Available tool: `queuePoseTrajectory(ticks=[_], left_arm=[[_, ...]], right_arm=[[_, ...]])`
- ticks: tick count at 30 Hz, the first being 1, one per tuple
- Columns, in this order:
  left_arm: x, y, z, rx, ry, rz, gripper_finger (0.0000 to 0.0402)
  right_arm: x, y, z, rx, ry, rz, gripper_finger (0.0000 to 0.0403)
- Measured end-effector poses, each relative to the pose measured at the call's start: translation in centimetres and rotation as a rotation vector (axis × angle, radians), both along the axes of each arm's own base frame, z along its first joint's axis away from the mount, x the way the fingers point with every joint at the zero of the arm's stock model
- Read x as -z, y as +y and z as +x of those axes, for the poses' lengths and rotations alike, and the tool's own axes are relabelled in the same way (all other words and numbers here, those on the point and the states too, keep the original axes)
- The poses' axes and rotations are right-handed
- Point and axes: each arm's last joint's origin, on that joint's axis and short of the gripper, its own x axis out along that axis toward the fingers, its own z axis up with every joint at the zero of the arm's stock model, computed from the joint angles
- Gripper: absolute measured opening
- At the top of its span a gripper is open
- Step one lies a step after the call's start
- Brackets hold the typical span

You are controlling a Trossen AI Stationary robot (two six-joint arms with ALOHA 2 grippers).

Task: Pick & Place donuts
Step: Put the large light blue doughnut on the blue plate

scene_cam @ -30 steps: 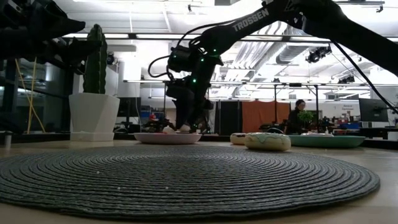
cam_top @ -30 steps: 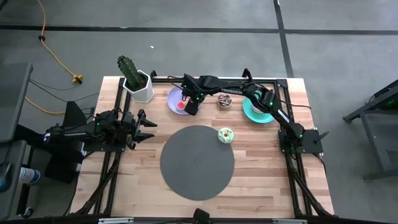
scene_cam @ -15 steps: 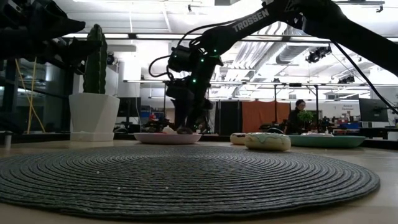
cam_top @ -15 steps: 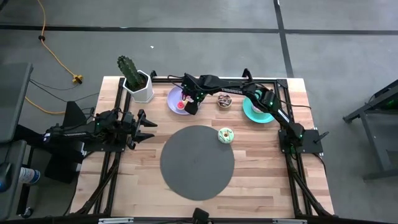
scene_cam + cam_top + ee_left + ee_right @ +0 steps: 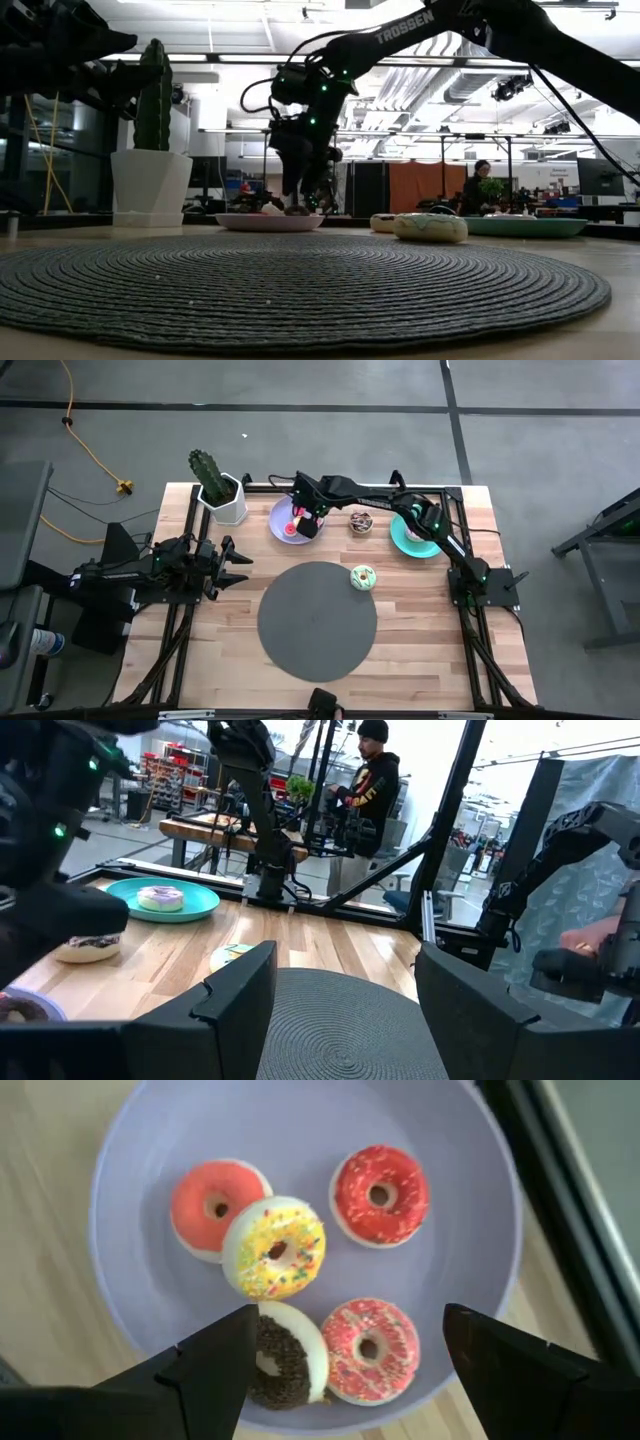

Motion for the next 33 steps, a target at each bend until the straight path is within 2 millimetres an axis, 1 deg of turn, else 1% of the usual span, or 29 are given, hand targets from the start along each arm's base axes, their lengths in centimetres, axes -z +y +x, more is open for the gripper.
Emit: queuePoseTrajectory(ticks=[4, 12, 14, 20, 25, 28, 33], left_arm=[[0.0, 0.0, 0.0, 0.000, 0.000, 0.000, 0.0230], [0.0, 0.0, 0.0, 0.000, 0.000, 0.000, 0.0230], [0.0, 0.0, 0.0, 0.000, 0.000, 0.000, 0.0230], [0.0, 0.0, 0.0, -0.001, 0.001, 0.000, 0.0230], [0.0, 0.0, 0.0, -0.001, 0.000, 0.000, 0.0230], [0.0, 0.0, 0.0, -0.001, 0.002, 0.000, 0.0230], [0.0, 0.0, 0.0, -0.002, 0.002, 0.000, 0.0230]], right_arm=[[-1.5, 0.0, -0.1, 0.002, -0.001, -0.002, 0.0308], [-4.9, -0.2, -1.1, 0.030, 0.044, -0.002, 0.0307], [-5.6, -0.3, -1.9, 0.052, 0.047, 0.014, 0.0307], [-7.1, -0.6, -4.3, 0.113, 0.081, 0.140, 0.0307], [-8.7, -0.5, -6.0, 0.138, 0.116, 0.170, 0.0307], [-9.4, -0.3, -7.1, 0.151, 0.172, 0.182, 0.0307], [-9.6, 0.1, -8.8, 0.212, 0.320, 0.188, 0.0307]])
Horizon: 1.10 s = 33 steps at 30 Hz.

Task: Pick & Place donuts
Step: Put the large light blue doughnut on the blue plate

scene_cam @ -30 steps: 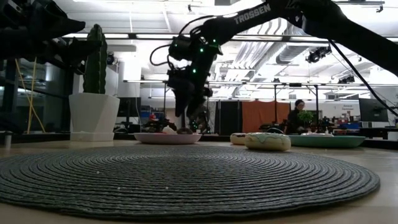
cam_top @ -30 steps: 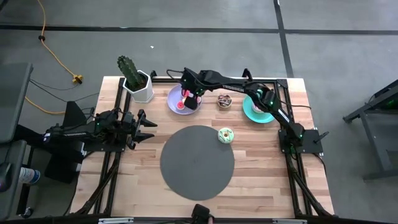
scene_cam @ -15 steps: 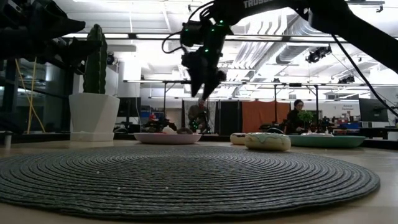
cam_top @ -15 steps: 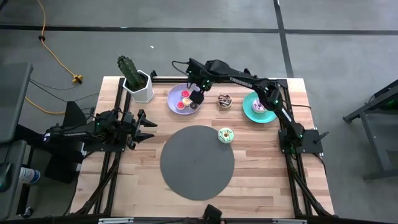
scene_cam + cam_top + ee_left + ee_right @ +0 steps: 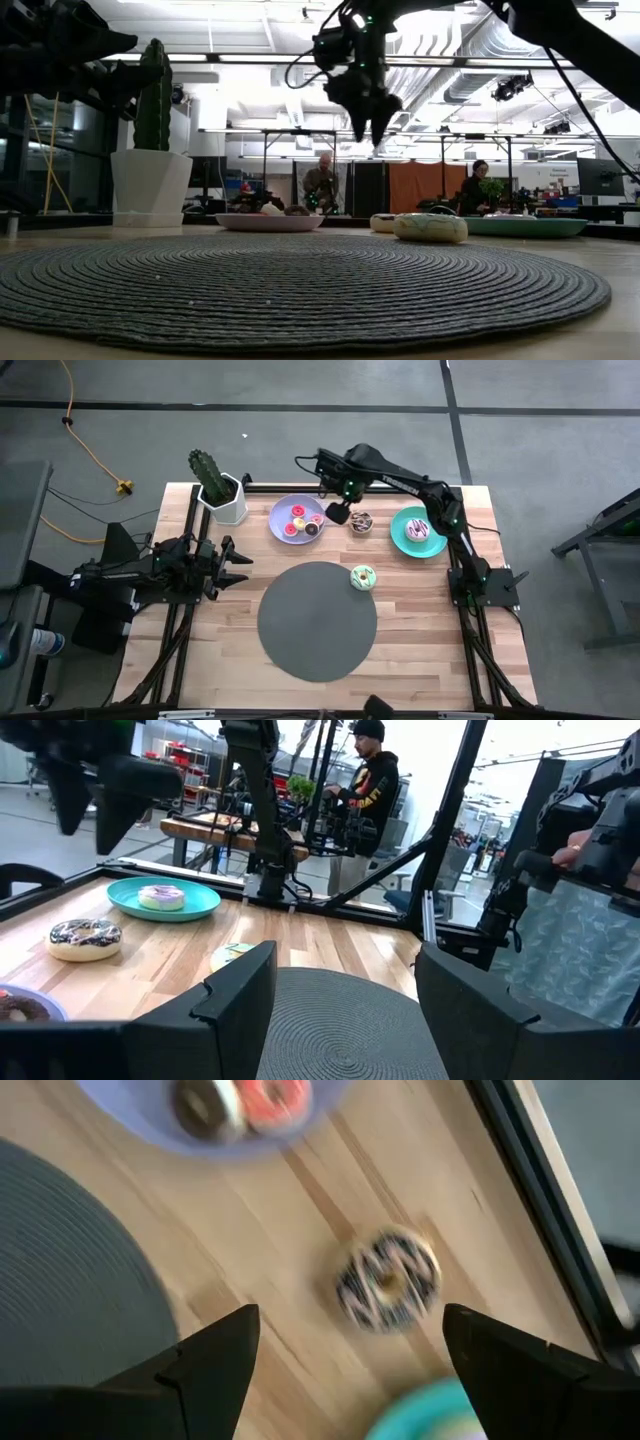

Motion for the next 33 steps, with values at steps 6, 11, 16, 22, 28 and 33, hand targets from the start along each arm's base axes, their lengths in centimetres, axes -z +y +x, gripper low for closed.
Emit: queuePoseTrajectory(ticks=[6, 11, 16, 22, 28, 33], left_arm=[[0.0, 0.0, 0.0, 0.000, -0.001, 0.000, 0.0230], [0.0, 0.0, 0.0, 0.000, 0.000, 0.000, 0.0230], [0.0, 0.0, 0.0, 0.000, 0.000, 0.000, 0.0230], [0.0, 0.0, 0.0, 0.000, 0.000, 0.000, 0.0230], [0.0, 0.0, 0.0, -0.001, -0.001, 0.000, 0.0230], [0.0, 0.0, 0.0, -0.001, -0.001, 0.000, 0.0230]], right_arm=[[-0.7, 0.2, -0.4, 0.052, -0.014, 0.002, 0.0307], [-1.9, 0.5, -1.0, 0.093, -0.043, -0.019, 0.0307], [-4.4, 1.3, -2.2, 0.127, -0.105, -0.039, 0.0307], [-7.6, 2.6, -4.0, 0.175, -0.189, -0.077, 0.0307], [-10.8, 3.9, -6.2, 0.237, -0.281, -0.110, 0.0307], [-13.4, 5.6, -8.4, 0.250, -0.379, -0.090, 0.0307]])
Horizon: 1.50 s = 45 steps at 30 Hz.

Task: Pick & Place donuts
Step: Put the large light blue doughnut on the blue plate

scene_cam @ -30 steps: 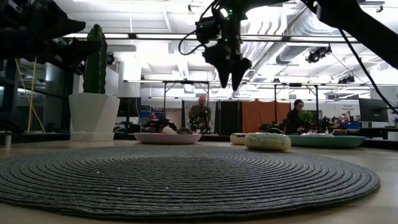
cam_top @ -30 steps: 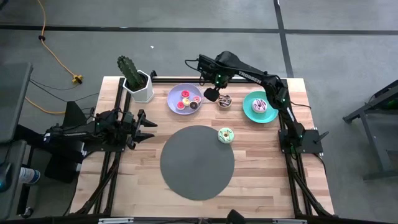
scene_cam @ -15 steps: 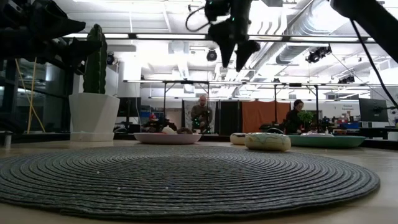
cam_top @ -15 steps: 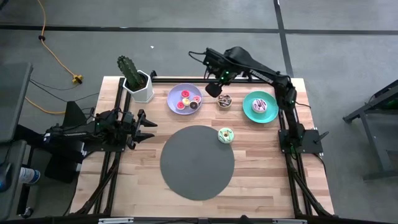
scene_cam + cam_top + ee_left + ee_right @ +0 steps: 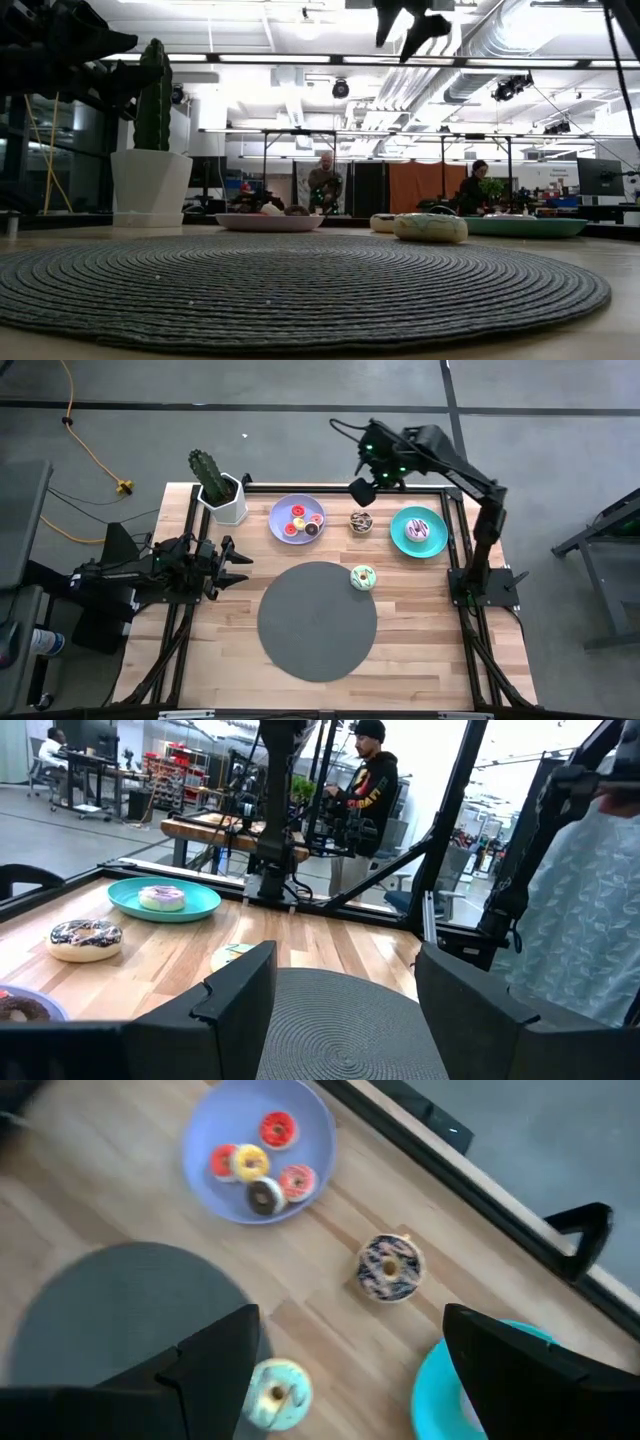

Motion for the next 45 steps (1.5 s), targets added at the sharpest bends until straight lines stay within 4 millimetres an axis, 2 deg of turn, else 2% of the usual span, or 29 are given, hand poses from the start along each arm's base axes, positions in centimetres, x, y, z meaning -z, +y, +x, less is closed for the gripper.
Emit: queuePoseTrajectory(ticks=[5, 8, 12, 18, 22, 28, 35, 39, 45], left_arm=[[0.0, 0.0, 0.0, 0.000, 0.000, 0.000, 0.0230], [0.0, 0.0, 0.0, 0.000, 0.000, 0.000, 0.0230], [0.0, 0.0, 0.0, 0.000, -0.001, 0.000, 0.0230], [0.0, 0.0, 0.0, 0.000, 0.000, 0.000, 0.0230], [0.0, 0.0, 0.0, -0.001, -0.001, 0.000, 0.0230], [0.0, 0.0, 0.0, 0.000, -0.001, 0.000, 0.0230], [0.0, 0.0, 0.0, 0.000, 0.000, 0.000, 0.0230], [0.0, 0.0, 0.0, 0.000, -0.001, 0.000, 0.0230], [0.0, 0.0, 0.0, 0.000, -0.001, 0.000, 0.0230]], right_arm=[[-2.0, 2.1, -1.7, 0.002, -0.075, -0.004, 0.0307], [-1.7, 3.3, -3.4, 0.015, -0.058, 0.020, 0.0307], [0.8, 4.7, -6.6, 0.079, 0.028, 0.104, 0.0307], [5.8, 7.2, -12.3, 0.219, 0.120, 0.225, 0.0307], [9.3, 8.3, -14.3, 0.277, 0.060, 0.307, 0.0307], [15.1, 9.3, -14.2, 0.297, -0.099, 0.427, 0.0307], [22.2, 10.1, -13.0, 0.290, -0.206, 0.572, 0.0307], [24.8, 10.2, -12.7, 0.303, -0.304, 0.599, 0.0307], [27.0, 10.2, -12.9, 0.310, -0.387, 0.595, 0.0307]])
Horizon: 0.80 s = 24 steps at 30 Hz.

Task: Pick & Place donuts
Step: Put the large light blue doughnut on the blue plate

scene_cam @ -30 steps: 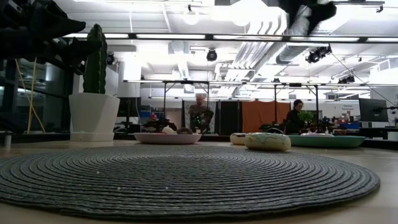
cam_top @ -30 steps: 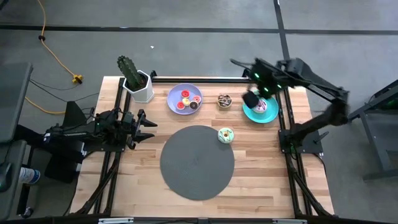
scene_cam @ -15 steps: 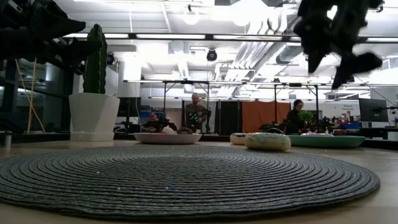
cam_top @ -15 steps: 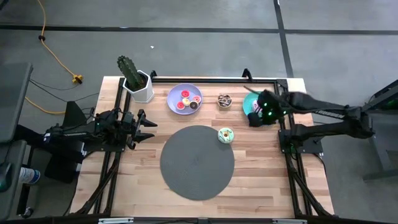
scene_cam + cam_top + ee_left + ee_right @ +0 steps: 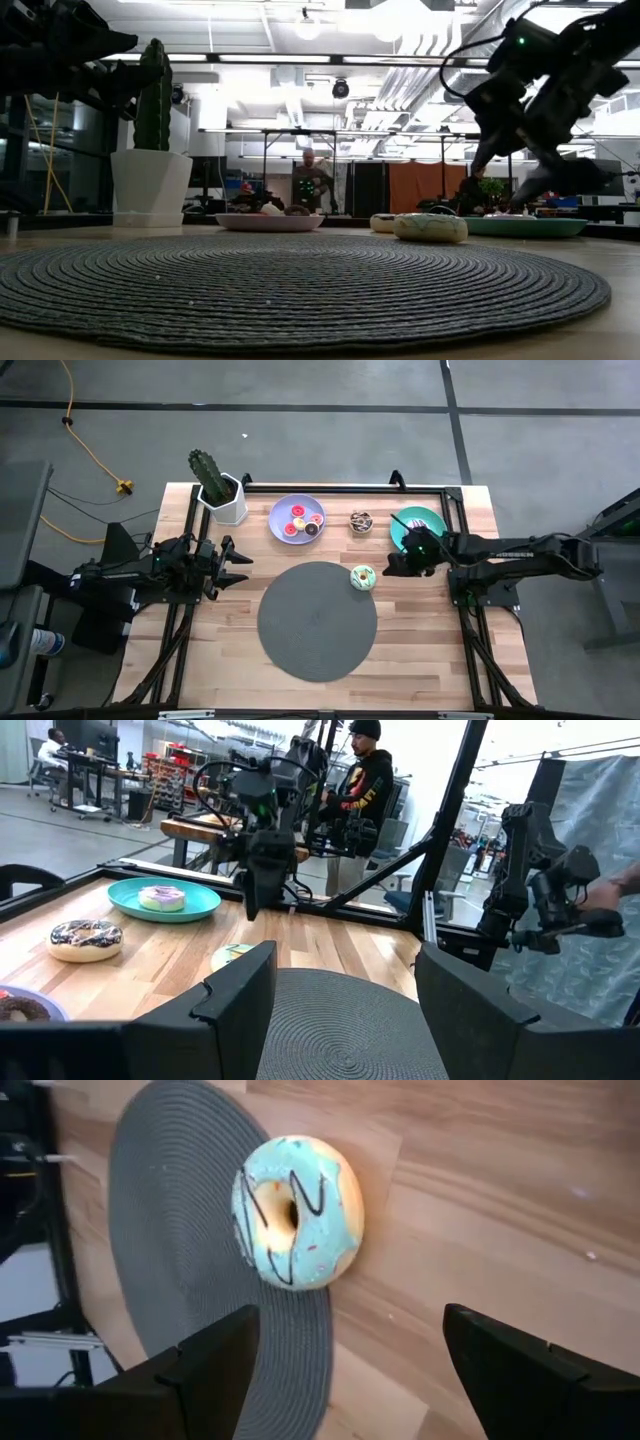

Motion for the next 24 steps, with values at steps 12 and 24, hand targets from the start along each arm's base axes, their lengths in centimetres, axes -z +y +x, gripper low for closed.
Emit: queuePoseTrajectory(ticks=[12, 24], left_arm=[[0.0, 0.0, 0.0, 0.000, 0.000, 0.000, 0.0230], [0.0, 0.0, 0.0, 0.000, 0.000, 0.000, 0.0230]], right_arm=[[1.8, -0.5, 1.4, -0.037, 0.007, -0.068, 0.0307], [3.6, -0.9, 3.4, -0.064, -0.021, -0.090, 0.0307]])
